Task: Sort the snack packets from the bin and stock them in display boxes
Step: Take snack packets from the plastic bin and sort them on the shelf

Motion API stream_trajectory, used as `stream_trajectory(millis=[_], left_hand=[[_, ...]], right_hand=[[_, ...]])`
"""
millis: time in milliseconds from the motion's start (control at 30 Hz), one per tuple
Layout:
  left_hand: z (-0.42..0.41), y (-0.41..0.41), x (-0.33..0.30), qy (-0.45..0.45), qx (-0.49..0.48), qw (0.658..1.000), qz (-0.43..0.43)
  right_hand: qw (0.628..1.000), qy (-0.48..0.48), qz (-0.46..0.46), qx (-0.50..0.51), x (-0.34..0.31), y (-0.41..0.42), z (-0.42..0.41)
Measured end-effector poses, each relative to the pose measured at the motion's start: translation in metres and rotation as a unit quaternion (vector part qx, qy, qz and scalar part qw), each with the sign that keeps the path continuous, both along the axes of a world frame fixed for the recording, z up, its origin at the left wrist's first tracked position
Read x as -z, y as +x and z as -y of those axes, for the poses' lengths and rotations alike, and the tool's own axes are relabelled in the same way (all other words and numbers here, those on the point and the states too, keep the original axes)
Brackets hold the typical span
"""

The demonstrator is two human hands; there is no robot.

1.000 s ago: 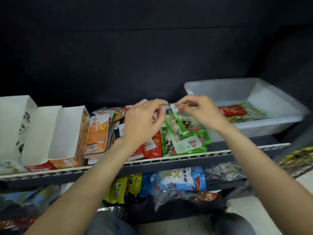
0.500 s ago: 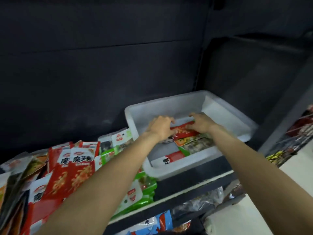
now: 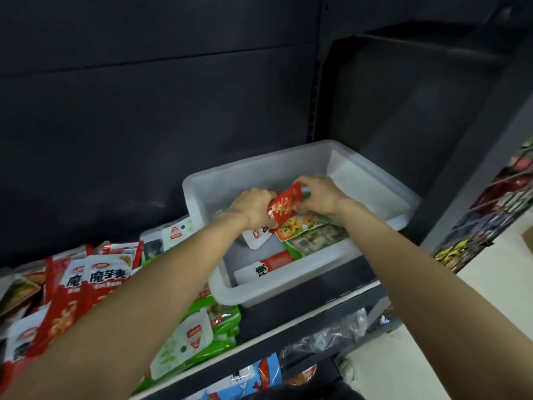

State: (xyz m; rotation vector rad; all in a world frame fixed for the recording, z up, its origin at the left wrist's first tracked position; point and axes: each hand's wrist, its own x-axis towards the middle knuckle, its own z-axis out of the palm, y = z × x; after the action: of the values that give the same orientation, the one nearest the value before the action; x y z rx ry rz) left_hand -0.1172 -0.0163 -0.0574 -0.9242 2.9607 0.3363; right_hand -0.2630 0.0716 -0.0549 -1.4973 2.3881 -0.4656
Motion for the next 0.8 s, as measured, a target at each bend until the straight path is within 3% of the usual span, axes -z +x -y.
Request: stream_trajectory(millis=[100,200,300,367,433,533,633,667,800], left_hand=[[-0.009,0.009,-0.019,0.037,-0.003,0.997,-0.06],[-0.02,0.036,-0.039,0.124,-0.015,0.975,-0.182],[-0.04,0.076,-0.052,0.183,-0.053,0.927,-0.323],[-0.053,0.107,-0.055,0.238,-0.122,0.871,-0.412],[-0.063,0.139,-0.053,0.268,-0.19,0.829,-0.453],[-0.081,0.187,-0.047,0.303,-0.247,0.806,-0.444],[-0.104,0.237,-0.042,0.333,-0.243,0.783,-0.466],[-0.113,0.254,-0.042,0.332,-0.241,0.779,-0.475],[-0.122,0.317,-0.031,0.261,-0.27,0.799,-0.47]], right_hand=[[0.986,-0.111,0.127,-0.009,-0.019,0.001,-0.016],[0.933,-0.214,0.29,0.016,-0.041,0.014,-0.039],[0.877,-0.315,0.361,0.047,-0.061,0.047,-0.058],[0.87,-0.344,0.35,0.035,-0.072,0.078,-0.068],[0.893,-0.33,0.305,0.015,-0.078,0.116,-0.076],[0.931,-0.251,0.263,-0.038,-0.076,0.186,-0.082],[0.962,-0.209,0.154,-0.083,-0.065,0.246,-0.079],[0.961,-0.21,0.158,-0.086,-0.061,0.262,-0.076],[0.918,-0.179,0.339,-0.101,-0.04,0.317,-0.056]])
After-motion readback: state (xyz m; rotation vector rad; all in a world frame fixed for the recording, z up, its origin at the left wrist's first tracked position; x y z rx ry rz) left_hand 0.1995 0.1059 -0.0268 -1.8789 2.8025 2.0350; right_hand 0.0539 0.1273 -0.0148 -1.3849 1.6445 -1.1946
